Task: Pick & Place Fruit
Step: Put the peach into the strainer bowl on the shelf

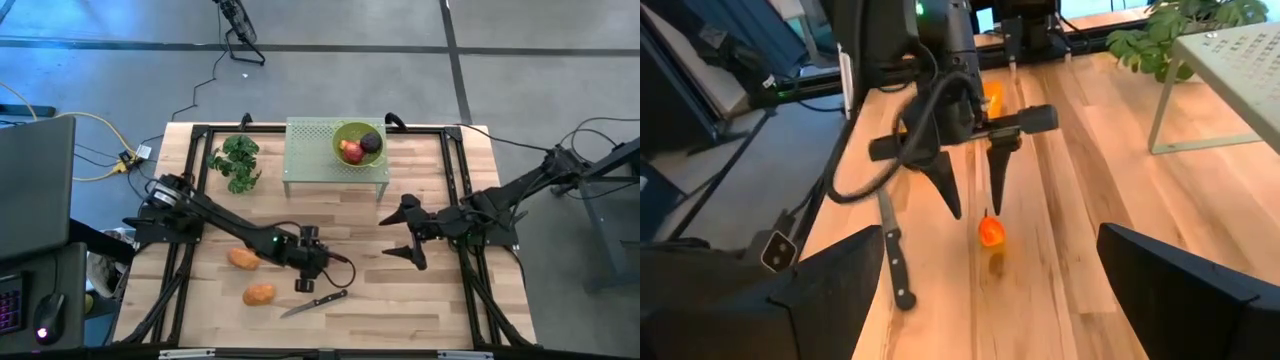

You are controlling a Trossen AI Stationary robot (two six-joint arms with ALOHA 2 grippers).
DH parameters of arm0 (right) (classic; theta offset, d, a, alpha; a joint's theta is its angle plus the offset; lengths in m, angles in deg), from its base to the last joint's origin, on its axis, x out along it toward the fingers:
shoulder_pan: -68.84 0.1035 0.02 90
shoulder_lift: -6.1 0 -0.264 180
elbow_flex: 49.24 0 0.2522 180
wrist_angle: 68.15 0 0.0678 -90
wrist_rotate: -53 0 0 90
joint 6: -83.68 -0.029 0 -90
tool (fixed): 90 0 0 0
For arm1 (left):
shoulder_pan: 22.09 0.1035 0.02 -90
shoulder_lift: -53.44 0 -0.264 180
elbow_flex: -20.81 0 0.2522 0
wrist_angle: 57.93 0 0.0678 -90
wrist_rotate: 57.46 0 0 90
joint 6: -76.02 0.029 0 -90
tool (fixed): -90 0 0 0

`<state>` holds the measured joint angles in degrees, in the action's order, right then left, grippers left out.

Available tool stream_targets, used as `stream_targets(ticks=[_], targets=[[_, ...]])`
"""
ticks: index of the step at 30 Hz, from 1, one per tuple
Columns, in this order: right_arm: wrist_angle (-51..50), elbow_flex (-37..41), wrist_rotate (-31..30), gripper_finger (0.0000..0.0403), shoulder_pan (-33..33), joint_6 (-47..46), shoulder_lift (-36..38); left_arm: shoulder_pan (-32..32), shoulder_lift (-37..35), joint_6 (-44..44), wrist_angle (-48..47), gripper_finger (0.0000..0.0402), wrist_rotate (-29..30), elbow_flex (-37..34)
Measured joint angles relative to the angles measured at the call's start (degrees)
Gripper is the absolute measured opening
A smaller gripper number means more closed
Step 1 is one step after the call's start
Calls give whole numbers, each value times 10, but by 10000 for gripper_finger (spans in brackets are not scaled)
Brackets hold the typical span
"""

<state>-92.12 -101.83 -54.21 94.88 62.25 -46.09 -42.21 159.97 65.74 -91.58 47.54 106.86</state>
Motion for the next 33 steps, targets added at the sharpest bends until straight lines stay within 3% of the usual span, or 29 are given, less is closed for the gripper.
stream_targets(ticks=[16,24,33], targets=[[6,0,-7,362,6,-12,-18,19,52,-3,20,191,-6,-1],[5,0,-7,362,6,-13,-18,29,70,-4,24,190,-40,1],[5,0,-6,362,6,-13,-18,29,70,-4,6,116,-49,1]])
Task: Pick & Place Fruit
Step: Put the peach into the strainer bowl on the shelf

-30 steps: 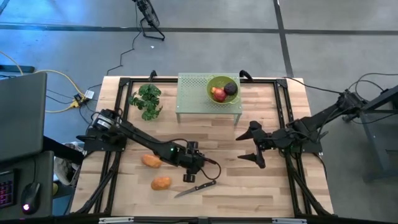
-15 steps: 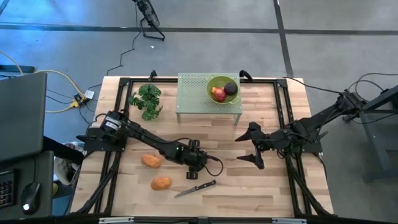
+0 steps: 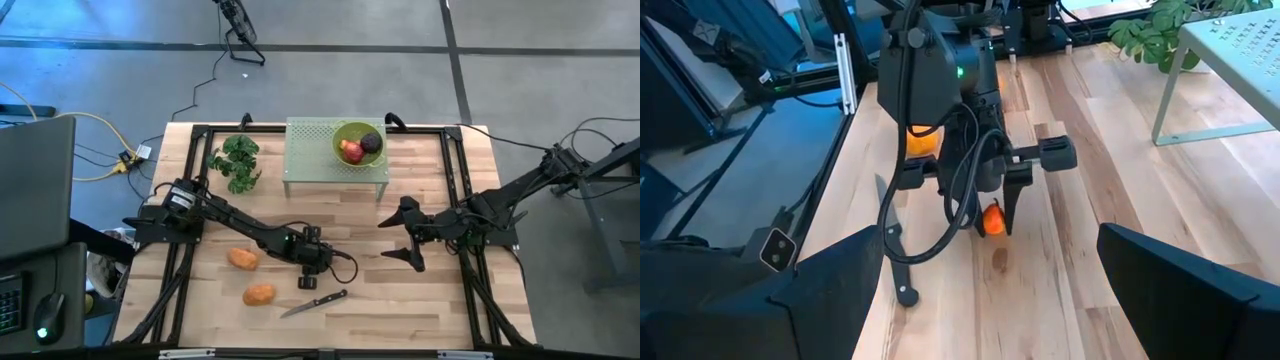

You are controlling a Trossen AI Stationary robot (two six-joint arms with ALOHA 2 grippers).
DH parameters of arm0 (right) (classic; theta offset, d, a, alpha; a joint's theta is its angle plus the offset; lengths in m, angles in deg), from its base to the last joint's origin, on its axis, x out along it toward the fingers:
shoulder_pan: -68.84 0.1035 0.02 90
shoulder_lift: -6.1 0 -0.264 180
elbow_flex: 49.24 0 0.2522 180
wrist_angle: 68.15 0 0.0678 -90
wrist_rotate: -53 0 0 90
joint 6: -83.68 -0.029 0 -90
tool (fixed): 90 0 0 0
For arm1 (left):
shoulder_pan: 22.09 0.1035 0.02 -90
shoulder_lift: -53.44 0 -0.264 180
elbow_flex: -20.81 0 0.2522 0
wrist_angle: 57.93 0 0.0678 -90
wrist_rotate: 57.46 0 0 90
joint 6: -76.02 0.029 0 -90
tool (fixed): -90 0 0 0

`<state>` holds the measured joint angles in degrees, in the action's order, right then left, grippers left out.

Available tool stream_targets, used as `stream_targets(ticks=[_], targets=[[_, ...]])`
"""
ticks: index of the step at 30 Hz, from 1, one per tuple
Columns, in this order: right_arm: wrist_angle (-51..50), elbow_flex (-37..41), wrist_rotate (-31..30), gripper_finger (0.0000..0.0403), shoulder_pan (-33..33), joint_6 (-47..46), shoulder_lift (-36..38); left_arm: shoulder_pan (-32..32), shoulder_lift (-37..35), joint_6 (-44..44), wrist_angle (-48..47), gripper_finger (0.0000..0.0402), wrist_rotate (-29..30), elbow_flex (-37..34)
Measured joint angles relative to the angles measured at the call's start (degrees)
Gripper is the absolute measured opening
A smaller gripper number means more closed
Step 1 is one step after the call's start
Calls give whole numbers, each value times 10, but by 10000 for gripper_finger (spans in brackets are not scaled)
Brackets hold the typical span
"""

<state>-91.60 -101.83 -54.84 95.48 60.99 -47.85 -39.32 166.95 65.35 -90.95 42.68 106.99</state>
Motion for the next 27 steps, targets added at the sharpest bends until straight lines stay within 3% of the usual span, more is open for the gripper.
stream_targets(ticks=[4,15,27], targets=[[0,0,0,362,0,0,0,0,0,0,-6,90,-6,0],[4,0,0,362,0,-1,0,0,-7,1,-2,92,-6,-3],[4,0,0,362,0,-2,0,18,-93,51,37,92,39,-3]])
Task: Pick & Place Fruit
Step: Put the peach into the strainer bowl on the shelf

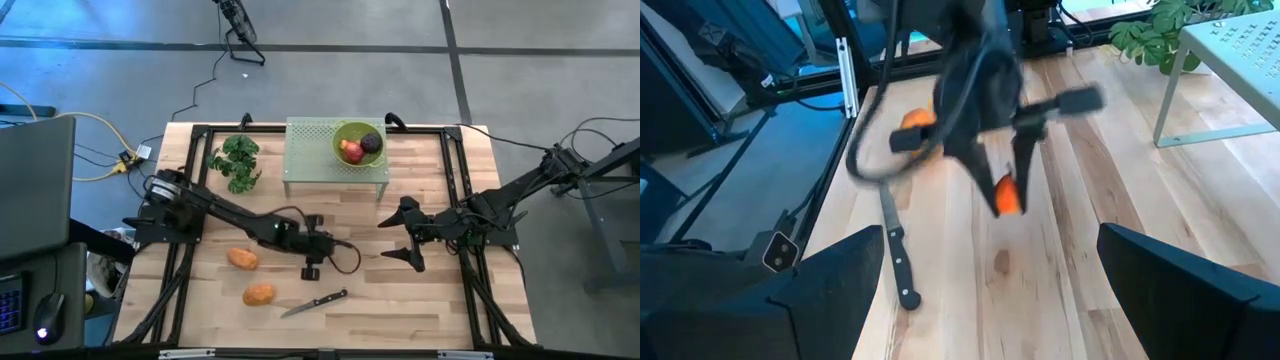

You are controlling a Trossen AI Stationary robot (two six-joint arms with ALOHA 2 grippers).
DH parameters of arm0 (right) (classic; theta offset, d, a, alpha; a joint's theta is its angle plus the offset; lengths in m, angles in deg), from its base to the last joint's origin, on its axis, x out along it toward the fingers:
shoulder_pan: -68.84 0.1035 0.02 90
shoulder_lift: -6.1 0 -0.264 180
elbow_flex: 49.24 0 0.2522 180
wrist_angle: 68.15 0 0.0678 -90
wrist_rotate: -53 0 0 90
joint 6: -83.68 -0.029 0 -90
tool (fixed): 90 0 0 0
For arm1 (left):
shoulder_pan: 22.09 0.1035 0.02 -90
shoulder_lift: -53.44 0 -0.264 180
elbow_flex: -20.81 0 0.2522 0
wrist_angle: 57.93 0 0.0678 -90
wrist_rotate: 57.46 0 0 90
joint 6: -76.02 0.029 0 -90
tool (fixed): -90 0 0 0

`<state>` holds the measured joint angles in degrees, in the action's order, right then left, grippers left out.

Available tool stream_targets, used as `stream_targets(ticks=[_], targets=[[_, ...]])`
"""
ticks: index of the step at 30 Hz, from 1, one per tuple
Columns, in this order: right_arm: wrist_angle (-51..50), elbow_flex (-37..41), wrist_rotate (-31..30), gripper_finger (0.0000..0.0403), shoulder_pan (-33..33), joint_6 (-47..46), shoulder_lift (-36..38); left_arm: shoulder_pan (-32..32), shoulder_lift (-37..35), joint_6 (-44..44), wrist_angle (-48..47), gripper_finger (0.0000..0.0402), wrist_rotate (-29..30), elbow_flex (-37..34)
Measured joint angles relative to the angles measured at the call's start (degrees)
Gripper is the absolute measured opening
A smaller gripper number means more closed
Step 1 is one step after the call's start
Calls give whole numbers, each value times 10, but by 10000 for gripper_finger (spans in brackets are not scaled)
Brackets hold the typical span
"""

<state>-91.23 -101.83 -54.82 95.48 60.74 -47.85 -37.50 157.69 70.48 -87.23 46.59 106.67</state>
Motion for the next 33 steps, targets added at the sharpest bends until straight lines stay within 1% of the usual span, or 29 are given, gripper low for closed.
stream_targets(ticks=[7,14,20,26,33], targets=[[0,0,0,362,0,0,0,29,-42,45,30,92,7,0],[0,0,0,362,0,0,0,60,-65,72,61,92,7,1],[0,0,0,362,0,0,0,82,-75,100,108,92,5,1],[2,0,-1,362,0,0,0,110,-83,106,178,92,5,1],[7,0,-2,362,0,0,0,145,-86,114,232,92,7,1]])
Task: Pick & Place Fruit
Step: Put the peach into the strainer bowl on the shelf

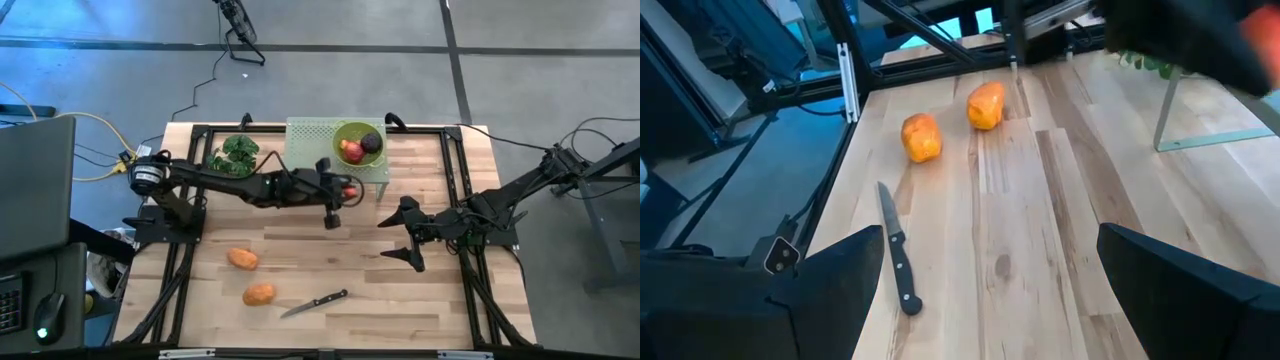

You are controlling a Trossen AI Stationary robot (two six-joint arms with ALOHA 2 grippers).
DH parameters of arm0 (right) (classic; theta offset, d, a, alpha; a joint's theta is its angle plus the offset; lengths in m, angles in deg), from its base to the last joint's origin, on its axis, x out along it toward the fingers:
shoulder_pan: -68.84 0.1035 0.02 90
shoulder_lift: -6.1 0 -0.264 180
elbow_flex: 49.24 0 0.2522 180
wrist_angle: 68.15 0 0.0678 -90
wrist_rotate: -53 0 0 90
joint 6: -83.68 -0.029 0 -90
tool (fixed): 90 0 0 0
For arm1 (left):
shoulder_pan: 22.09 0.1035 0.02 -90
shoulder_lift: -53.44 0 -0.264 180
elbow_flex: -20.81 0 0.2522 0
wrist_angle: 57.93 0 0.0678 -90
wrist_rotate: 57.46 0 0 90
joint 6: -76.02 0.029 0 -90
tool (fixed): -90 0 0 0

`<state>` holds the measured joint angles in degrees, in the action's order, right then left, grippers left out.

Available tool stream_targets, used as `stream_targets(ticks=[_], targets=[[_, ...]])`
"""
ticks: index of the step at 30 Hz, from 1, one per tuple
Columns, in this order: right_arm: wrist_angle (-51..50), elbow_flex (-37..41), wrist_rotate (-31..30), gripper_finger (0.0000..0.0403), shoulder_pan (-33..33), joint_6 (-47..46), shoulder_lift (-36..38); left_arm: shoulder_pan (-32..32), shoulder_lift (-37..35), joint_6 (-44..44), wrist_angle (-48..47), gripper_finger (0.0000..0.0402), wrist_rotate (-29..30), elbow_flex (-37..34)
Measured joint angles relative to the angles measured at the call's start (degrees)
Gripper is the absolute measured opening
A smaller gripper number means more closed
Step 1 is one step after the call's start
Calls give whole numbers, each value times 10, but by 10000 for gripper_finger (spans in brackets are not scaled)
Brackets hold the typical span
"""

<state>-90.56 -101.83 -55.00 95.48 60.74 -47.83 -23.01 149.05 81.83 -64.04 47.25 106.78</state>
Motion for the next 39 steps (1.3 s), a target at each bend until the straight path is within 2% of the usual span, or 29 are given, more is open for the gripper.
stream_targets(ticks=[17,26,29,39], targets=[[3,0,0,362,0,2,0,90,0,0,124,92,-1,0],[3,0,0,362,0,2,0,161,0,-27,113,92,-2,0],[3,0,0,362,0,2,0,176,0,-58,99,92,-24,0],[2,0,0,362,0,7,0,178,0,-78,24,92,-34,1]])
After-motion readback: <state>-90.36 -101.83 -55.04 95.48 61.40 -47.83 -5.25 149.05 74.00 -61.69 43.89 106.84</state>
